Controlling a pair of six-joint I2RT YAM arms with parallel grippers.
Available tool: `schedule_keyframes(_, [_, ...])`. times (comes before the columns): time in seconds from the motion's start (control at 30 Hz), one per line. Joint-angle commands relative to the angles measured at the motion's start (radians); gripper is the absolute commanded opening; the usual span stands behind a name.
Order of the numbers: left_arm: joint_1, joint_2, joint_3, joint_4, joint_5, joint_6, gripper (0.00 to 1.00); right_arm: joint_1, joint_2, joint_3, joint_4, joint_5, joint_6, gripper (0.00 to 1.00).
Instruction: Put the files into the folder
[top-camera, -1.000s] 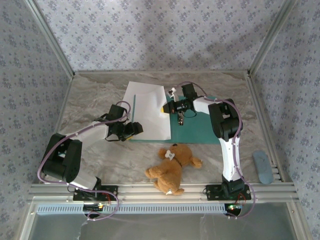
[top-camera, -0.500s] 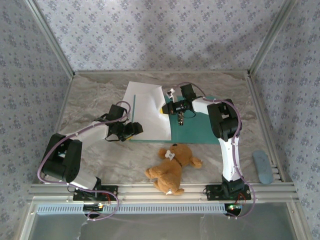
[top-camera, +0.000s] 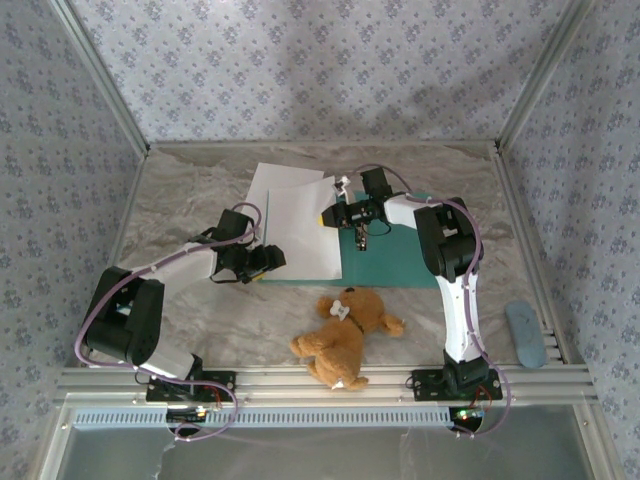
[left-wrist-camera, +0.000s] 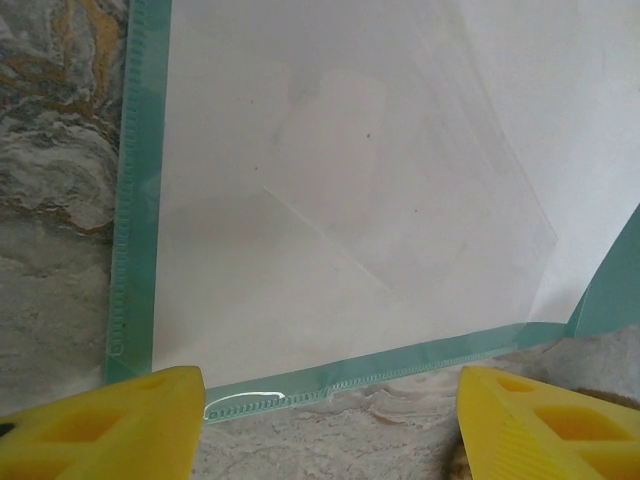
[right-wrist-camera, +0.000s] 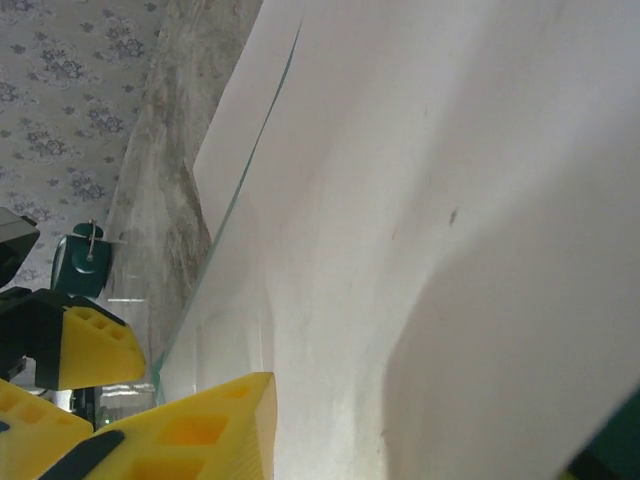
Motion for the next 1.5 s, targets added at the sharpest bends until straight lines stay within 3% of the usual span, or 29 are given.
schedule_keyframes(0.0, [0.007, -0.046, 0.025, -0.034, -0.025, 0.009, 0.67, -0.020, -0.024, 0.009, -0.017, 0.012, -0.001, 0.36])
schedule_keyframes(0.23, [0.008, -0.063, 0.047, -0.061, -0.055, 0.017, 0.67, -0.024, -0.026, 0.008, -0.015, 0.006, 0.008, 0.37])
schedule_keyframes(0.37, [0.004, -0.076, 0.052, -0.098, -0.131, 0.025, 0.67, -0.003, -0.030, -0.017, -0.013, 0.014, 0.012, 0.37])
schedule_keyframes(0.53, [0.004, -0.075, 0.047, -0.096, -0.126, 0.029, 0.67, 0.004, -0.045, -0.085, 0.062, 0.010, 0.049, 0.35])
schedule_keyframes(1.07, [0.004, -0.060, 0.016, -0.058, -0.105, 0.022, 0.67, -0.005, -0.068, -0.088, 0.082, 0.040, 0.051, 0.09])
schedule_keyframes(1.47, [0.005, -0.052, 0.013, -0.052, -0.098, 0.019, 0.67, -0.021, -0.088, -0.094, 0.088, 0.042, 0.049, 0.04])
